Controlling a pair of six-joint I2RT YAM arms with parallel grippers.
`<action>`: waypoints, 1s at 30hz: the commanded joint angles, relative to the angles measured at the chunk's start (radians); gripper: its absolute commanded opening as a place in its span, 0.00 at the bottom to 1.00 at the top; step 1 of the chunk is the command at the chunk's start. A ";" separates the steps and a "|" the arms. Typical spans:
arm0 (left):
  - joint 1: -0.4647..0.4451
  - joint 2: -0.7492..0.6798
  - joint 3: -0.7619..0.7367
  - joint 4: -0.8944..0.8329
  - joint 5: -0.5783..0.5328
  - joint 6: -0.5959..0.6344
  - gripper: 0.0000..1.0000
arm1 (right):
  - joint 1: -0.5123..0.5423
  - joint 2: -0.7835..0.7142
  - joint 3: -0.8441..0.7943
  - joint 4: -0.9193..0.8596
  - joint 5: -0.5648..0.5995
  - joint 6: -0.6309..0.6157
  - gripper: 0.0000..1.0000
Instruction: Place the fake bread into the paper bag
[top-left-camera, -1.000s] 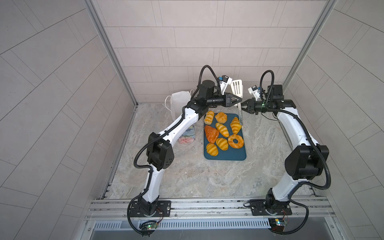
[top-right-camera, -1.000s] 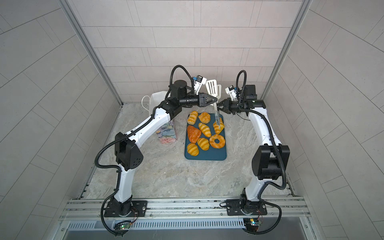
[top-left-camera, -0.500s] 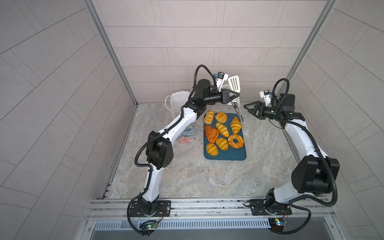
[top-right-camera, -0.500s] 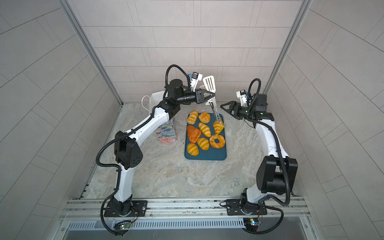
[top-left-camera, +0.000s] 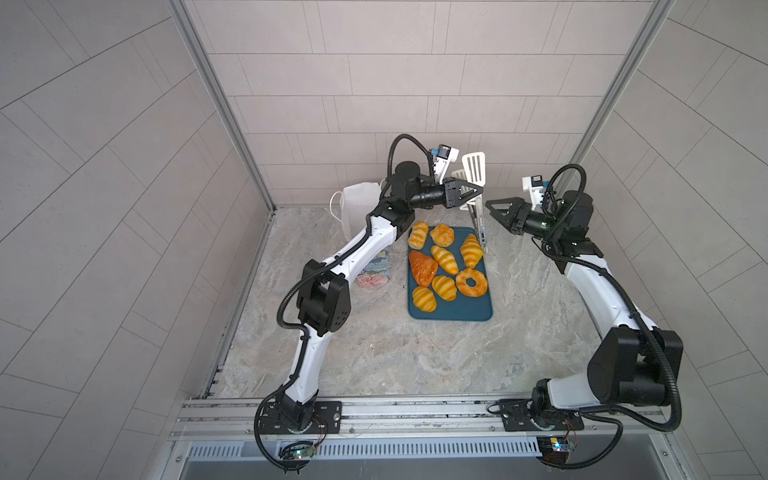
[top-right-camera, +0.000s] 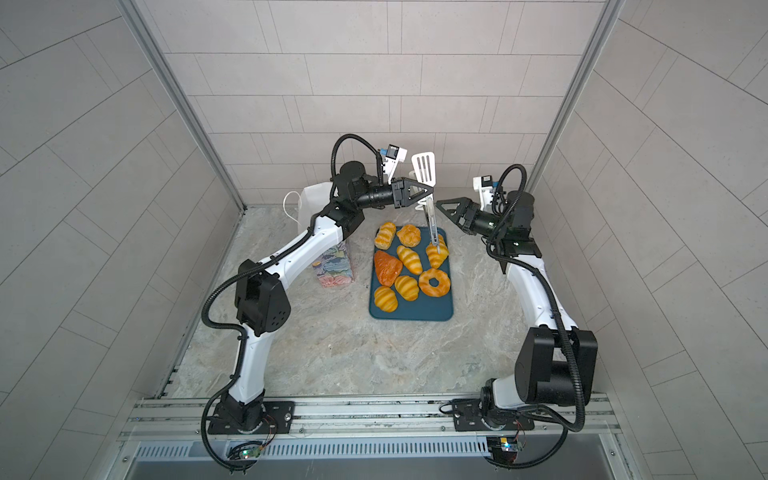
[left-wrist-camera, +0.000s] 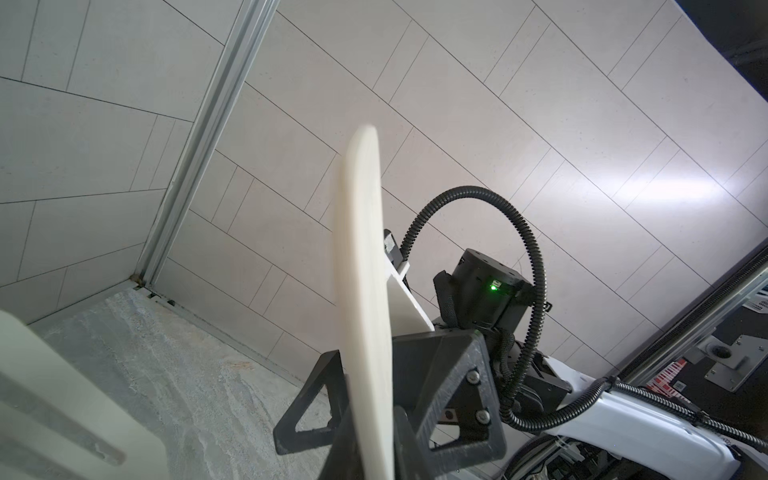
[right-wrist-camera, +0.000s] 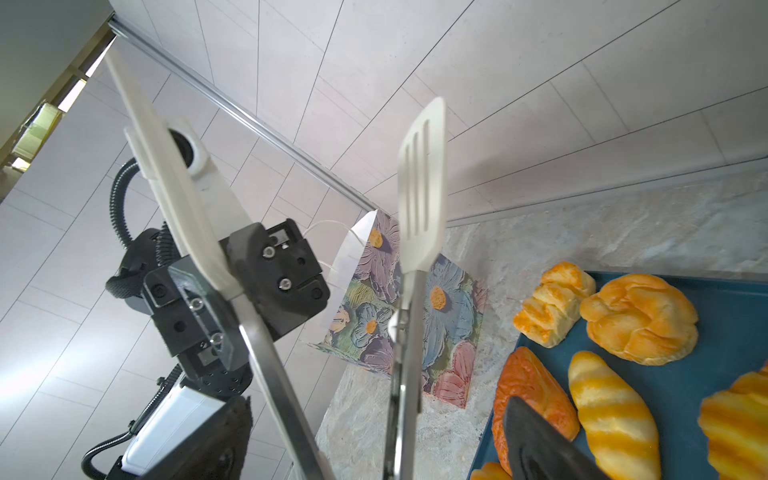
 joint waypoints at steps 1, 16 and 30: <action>0.006 0.004 0.044 0.093 0.020 -0.037 0.13 | 0.027 -0.026 -0.003 0.082 -0.016 0.029 0.97; 0.005 -0.005 0.076 0.116 0.011 -0.076 0.11 | 0.049 -0.001 -0.003 0.044 0.000 -0.011 0.97; 0.001 -0.009 0.050 0.211 0.015 -0.123 0.11 | 0.096 0.092 0.035 0.241 0.014 0.169 0.96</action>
